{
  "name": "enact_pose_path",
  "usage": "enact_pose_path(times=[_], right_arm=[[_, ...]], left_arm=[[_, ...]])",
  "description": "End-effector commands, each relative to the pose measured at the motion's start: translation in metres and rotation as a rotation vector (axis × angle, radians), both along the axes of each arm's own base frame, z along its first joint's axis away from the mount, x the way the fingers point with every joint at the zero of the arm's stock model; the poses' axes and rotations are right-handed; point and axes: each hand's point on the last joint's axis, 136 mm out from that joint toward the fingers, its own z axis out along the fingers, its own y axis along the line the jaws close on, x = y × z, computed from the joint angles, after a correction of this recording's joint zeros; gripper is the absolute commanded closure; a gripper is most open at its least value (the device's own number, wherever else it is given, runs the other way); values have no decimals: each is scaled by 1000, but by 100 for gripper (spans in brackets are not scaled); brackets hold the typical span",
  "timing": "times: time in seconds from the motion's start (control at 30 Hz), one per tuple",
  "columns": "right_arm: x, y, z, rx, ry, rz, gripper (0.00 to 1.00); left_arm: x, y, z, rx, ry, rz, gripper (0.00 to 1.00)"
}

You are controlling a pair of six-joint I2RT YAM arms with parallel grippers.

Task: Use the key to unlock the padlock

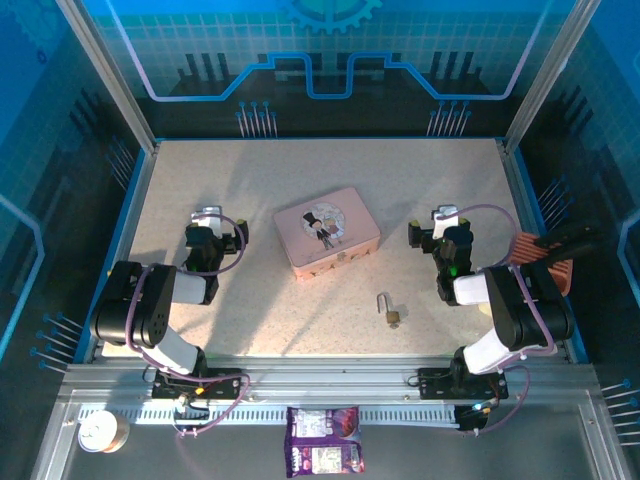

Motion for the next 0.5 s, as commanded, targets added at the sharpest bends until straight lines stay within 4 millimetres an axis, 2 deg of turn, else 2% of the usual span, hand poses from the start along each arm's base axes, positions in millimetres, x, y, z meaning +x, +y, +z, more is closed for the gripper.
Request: enact_pose_path(times=[0.0,0.47], right_arm=[[2,-6,7,3,-23,-26,0],[2,-8,7,8,-23,-32,0]], left_arm=[[2,0,10,-18,-32,-1,1],[2,0,10,-17,-31,-4,1]])
